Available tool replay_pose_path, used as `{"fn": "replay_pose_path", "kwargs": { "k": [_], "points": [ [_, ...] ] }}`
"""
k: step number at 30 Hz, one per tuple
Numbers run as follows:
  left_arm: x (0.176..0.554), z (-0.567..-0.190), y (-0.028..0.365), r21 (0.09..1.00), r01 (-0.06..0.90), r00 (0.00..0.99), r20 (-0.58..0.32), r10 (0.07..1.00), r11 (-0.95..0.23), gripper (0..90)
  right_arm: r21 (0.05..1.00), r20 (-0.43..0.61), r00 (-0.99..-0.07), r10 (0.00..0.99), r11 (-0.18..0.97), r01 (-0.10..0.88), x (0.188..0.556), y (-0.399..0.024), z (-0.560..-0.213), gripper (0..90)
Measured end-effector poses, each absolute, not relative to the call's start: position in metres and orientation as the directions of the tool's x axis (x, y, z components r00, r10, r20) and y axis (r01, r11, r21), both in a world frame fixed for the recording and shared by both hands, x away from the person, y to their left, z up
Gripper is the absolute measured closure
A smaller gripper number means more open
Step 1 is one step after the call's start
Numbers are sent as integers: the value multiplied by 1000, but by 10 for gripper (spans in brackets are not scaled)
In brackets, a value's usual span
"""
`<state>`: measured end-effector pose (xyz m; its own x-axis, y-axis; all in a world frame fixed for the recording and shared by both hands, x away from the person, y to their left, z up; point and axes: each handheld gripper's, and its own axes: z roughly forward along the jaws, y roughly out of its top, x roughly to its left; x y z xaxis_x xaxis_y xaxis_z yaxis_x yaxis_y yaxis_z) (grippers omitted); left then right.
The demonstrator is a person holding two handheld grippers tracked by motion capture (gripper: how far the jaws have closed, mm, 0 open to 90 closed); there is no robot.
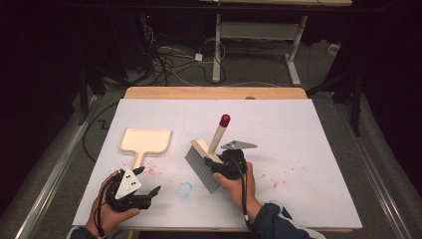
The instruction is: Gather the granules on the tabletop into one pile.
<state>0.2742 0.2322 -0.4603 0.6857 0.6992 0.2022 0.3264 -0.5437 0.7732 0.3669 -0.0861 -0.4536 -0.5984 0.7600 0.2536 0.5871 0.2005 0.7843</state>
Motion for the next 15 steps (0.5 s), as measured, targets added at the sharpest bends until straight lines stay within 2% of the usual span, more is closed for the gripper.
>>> {"fn": "replay_pose_path", "kwargs": {
  "k": [9,15],
  "points": [
    [274,-461,230,765,330,689,205,696,-553,193,766,285,-515,808,131,630,361,-122,-451,670],
    [274,-462,226,756,338,695,202,690,-561,193,766,288,-493,821,111,633,355,-136,-445,672]
  ]
}}
